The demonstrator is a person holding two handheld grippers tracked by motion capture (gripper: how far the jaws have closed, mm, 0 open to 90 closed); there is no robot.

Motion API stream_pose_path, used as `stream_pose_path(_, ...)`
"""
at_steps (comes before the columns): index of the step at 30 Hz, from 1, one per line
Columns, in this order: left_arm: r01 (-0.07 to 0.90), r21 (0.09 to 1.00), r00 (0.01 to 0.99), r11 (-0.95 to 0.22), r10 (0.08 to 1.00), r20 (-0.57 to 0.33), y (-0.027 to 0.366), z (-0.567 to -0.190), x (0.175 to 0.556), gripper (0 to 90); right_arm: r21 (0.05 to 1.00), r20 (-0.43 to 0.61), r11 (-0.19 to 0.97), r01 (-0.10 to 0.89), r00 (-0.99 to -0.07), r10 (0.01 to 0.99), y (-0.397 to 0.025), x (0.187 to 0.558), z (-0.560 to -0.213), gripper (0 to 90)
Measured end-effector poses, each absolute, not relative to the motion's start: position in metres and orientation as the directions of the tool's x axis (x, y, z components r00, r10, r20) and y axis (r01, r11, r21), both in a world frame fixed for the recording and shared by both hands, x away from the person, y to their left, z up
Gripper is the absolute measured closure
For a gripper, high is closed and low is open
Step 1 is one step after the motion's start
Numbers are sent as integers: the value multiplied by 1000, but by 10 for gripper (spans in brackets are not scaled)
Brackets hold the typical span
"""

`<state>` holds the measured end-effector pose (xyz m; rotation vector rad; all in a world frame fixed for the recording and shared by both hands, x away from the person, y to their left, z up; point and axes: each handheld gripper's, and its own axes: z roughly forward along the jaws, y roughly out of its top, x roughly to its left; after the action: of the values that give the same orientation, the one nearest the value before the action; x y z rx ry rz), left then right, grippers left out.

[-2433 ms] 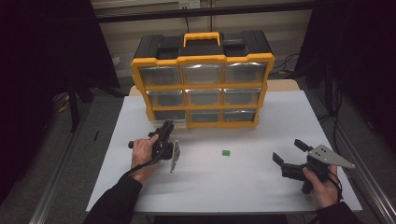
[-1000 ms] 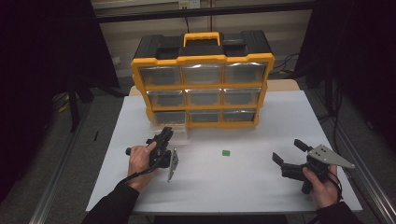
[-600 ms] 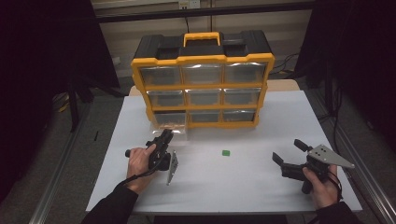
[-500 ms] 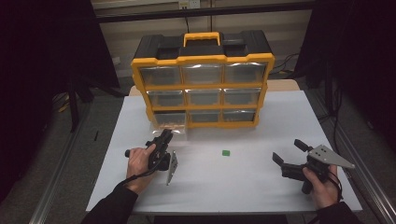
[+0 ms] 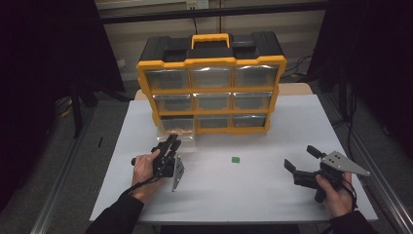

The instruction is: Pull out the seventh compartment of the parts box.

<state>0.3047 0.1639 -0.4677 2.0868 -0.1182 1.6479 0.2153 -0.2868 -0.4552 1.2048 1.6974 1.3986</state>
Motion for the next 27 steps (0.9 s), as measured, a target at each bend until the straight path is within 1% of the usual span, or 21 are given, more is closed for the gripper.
stream_pose_path(1,-352,324,278,-878,232,932,164,-468,305,651,966,83,21,257,-389,918,-287,215,-455,36)
stream_pose_path(2,-354,313,279,-881,220,935,164,-466,305,636,966,83,21,257,-389,917,-287,215,-455,36)
stream_pose_path(4,-352,345,303,-870,243,921,164,-467,305,608,966,84,21,257,-389,917,-287,215,-455,36)
stream_pose_path(6,-339,349,298,-874,252,921,165,-466,305,584,966,84,21,257,-389,918,-287,215,-455,35)
stream_pose_path(7,-339,372,316,-864,268,910,165,-467,306,567,966,84,21,257,-388,918,-287,215,-455,36)
stream_pose_path(8,-335,366,304,-868,268,914,165,-465,306,554,966,84,21,257,-389,917,-287,215,-455,36)
stream_pose_path(9,-329,395,326,-858,290,900,166,-467,306,541,966,84,21,257,-389,917,-287,215,-455,35)
stream_pose_path(11,-326,416,321,-849,315,893,166,-465,306,508,966,83,22,256,-389,917,-287,215,-455,35)
stream_pose_path(13,-300,457,350,-837,349,869,168,-465,306,458,966,83,22,257,-389,917,-287,215,-455,36)
stream_pose_path(14,-301,472,357,-829,361,862,168,-463,306,447,965,86,19,260,-389,917,-287,215,-455,36)
stream_pose_path(17,-276,582,391,-765,463,795,170,-462,307,368,966,85,20,258,-389,917,-287,215,-455,36)
stream_pose_path(18,-262,597,397,-758,479,783,172,-460,308,339,966,85,20,258,-389,917,-287,215,-455,35)
stream_pose_path(20,-222,650,410,-726,535,738,174,-458,309,245,966,85,20,258,-389,917,-287,215,-455,35)
stream_pose_path(21,-197,686,434,-700,565,702,175,-458,310,214,966,85,20,258,-390,917,-287,215,-455,35)
stream_pose_path(24,-156,752,475,-640,619,625,178,-455,311,177,966,86,19,259,-390,917,-287,215,-455,35)
stream_pose_path(27,-91,822,524,-562,676,519,181,-454,312,143,966,86,19,259,-390,917,-287,215,-455,35)
